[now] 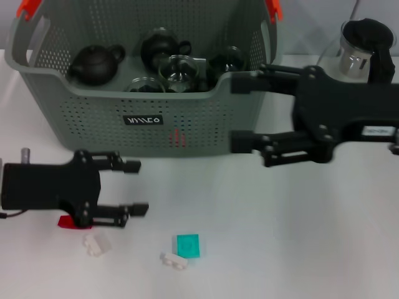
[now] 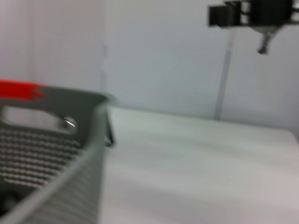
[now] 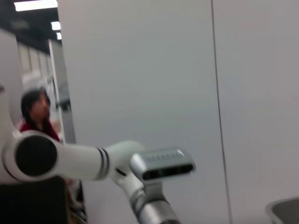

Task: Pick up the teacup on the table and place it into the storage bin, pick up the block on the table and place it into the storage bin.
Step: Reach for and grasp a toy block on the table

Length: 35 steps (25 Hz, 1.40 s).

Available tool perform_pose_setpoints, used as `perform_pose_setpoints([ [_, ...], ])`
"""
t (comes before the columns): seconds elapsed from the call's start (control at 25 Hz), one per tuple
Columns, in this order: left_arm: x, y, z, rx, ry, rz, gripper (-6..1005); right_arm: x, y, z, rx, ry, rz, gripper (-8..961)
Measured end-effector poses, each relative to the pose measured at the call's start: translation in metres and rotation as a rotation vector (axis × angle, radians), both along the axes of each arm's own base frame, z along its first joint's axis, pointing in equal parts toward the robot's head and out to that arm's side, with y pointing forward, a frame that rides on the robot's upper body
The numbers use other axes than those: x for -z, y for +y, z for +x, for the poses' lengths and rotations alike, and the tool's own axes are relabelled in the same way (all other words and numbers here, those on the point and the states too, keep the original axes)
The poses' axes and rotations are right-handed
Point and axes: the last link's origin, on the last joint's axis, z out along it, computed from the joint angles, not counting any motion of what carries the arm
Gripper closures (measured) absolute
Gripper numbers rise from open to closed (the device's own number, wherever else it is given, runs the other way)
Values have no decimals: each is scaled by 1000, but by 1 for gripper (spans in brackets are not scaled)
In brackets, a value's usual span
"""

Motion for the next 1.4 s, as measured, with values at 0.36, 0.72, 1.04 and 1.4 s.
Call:
perform_pose_setpoints([
  [0.36,18,11,14,78,173,-138,243,-1,-5,32,99,-3,-68,23],
  [0.72,35,19,25,106,242,-184,244,23,0,36,105,-111,-126,25],
  [1.04,38,20,28,85,232,-192,245,37,12,44,102,-286,-103,26],
  [1.4,42,23,32,65,229,-187,247,58,25,47,105,-426,-91,26],
])
